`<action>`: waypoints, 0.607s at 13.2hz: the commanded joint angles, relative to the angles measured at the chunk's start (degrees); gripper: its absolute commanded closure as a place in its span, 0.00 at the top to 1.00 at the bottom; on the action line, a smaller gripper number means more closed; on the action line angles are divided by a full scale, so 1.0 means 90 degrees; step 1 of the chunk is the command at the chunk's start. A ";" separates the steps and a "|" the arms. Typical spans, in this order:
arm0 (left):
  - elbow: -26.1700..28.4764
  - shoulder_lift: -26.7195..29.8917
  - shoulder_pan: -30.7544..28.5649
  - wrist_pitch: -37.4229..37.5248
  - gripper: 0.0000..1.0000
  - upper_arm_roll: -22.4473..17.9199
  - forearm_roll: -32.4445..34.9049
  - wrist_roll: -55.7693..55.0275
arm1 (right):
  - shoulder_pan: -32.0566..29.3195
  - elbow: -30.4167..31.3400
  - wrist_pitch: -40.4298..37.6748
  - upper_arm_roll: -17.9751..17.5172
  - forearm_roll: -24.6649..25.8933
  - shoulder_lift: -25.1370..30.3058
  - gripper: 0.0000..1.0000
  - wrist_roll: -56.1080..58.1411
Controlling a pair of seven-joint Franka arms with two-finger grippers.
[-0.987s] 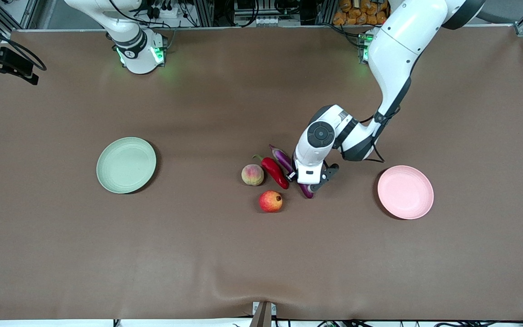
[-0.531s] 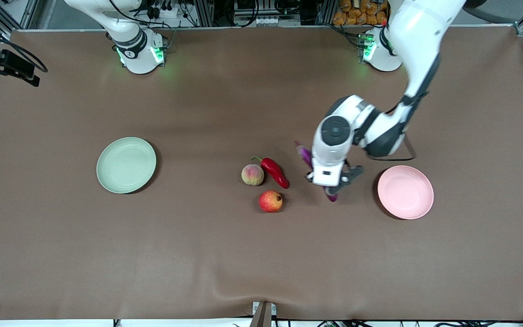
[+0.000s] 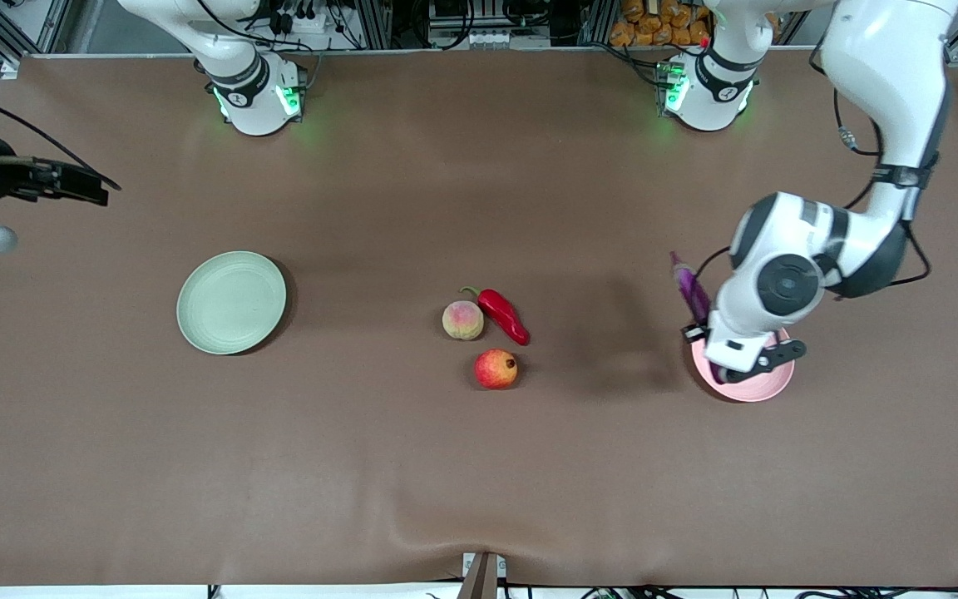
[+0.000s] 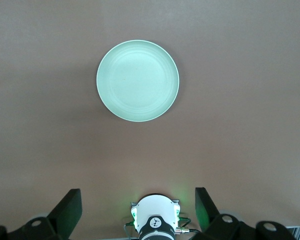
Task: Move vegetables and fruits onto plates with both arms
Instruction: 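Carry the eggplant to the pink plate while the right gripper reaches out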
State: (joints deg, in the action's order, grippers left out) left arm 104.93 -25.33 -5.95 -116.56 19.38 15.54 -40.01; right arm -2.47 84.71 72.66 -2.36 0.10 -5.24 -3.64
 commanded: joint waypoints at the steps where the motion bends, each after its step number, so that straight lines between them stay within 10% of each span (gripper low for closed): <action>1: 0.0430 0.0266 -0.0841 0.0031 0.00 0.0181 -0.0047 0.1102 | 0.0000 -0.0116 -0.0046 -0.0148 -0.0098 -0.0179 1.00 0.0014; 8: 0.0421 -0.0192 -0.1244 -0.0417 0.00 0.0162 -0.0027 0.1731 | 0.1181 -0.0047 0.1212 -0.0187 -0.0906 -0.1204 1.00 -0.3311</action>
State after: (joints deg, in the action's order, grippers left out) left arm 108.31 -25.91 -16.57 -117.88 20.21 15.54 -24.97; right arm 5.48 85.10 81.39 -4.03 -5.45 -13.14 -25.04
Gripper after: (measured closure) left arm 0.612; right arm 0.000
